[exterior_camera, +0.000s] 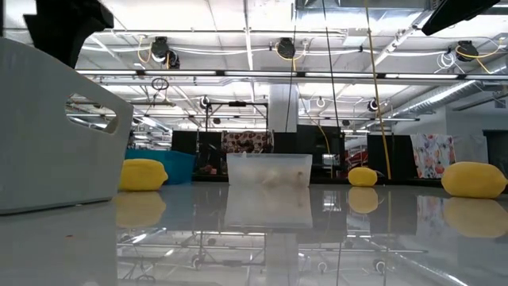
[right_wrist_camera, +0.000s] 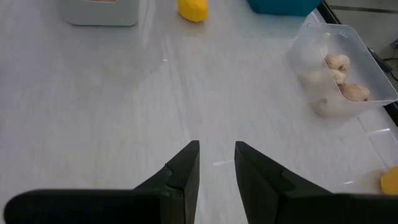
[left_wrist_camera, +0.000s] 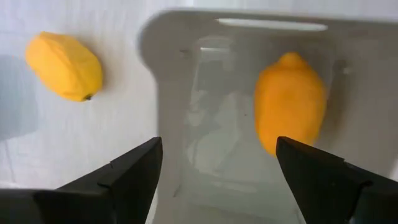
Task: Sort produce into baskets
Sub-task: Put the lemon into the gray bin
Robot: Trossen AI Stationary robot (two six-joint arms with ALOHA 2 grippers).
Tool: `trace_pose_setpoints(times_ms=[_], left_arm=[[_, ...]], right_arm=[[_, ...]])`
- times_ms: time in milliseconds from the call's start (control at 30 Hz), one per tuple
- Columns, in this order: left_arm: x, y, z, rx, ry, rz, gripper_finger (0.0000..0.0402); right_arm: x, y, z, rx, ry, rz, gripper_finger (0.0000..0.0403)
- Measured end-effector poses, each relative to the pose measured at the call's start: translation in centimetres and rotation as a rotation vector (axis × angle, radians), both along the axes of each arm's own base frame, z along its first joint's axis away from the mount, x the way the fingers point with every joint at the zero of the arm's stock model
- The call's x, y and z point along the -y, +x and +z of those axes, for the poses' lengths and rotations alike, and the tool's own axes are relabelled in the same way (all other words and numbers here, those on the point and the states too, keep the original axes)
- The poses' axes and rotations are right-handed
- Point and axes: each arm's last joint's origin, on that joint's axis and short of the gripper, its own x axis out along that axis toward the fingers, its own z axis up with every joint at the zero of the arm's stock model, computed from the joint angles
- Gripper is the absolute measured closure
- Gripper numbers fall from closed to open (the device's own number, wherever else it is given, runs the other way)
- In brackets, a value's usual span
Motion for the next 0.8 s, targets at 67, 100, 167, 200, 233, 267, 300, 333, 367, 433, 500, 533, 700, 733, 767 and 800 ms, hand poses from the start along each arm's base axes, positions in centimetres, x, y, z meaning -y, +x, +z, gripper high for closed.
trace_pose_setpoints(times_ms=[67,100,167,200,233,267,300,333,367,433,500,533,700,733,767,800], left_arm=[[-0.3,-0.1,1.0,0.03,-0.003,0.023,0.008],[-0.5,0.0,1.5,0.053,-0.007,0.032,0.008],[-0.7,-0.1,2.6,0.098,-0.013,0.037,0.008],[-0.9,-0.2,3.1,0.12,-0.014,0.039,0.008],[-1.0,-0.2,3.6,0.148,-0.012,0.048,0.008],[-1.2,-0.3,4.1,0.177,-0.009,0.064,0.008],[-1.4,-0.4,4.4,0.197,-0.003,0.072,0.008],[-1.6,-0.5,4.7,0.213,0.002,0.075,0.008],[-1.8,-0.6,5.0,0.229,0.009,0.076,0.008],[-2.0,-0.7,5.4,0.26,0.031,0.078,0.008],[-2.2,-0.7,5.6,0.288,0.068,0.081,0.008],[-2.3,-0.7,5.6,0.295,0.086,0.082,0.008],[-3.5,-0.3,5.5,0.275,0.129,0.088,0.008],[-3.8,0.0,5.5,0.276,0.13,0.096,0.008],[-4.2,0.2,5.5,0.273,0.134,0.101,0.008],[-4.6,0.4,5.5,0.268,0.138,0.101,0.008]], right_arm=[[0.0,0.0,0.0,0.0,0.0,0.0,0.031],[0.0,0.0,0.0,0.0,0.0,0.0,0.031],[0.0,0.0,0.0,0.0,0.0,0.0,0.031],[0.0,0.0,0.0,0.0,0.0,0.0,0.031],[0.0,0.0,0.0,0.0,-0.001,0.001,0.031],[0.0,0.0,0.0,-0.001,-0.004,0.003,0.031],[0.0,0.0,0.0,-0.002,-0.005,0.004,0.031],[0.0,0.0,0.0,-0.002,-0.005,0.005,0.031],[0.0,0.0,0.0,-0.002,-0.006,0.005,0.031],[0.0,0.0,0.0,-0.003,-0.009,0.008,0.031],[0.0,0.0,0.0,-0.004,-0.011,0.01,0.031],[0.0,0.0,0.0,-0.004,-0.011,0.01,0.031],[0.0,0.0,0.0,-0.004,-0.011,0.009,0.031],[0.0,0.0,0.0,-0.004,-0.011,0.009,0.031],[0.0,0.0,0.0,-0.004,-0.011,0.009,0.031],[0.0,0.0,0.0,-0.004,-0.011,0.009,0.031]])
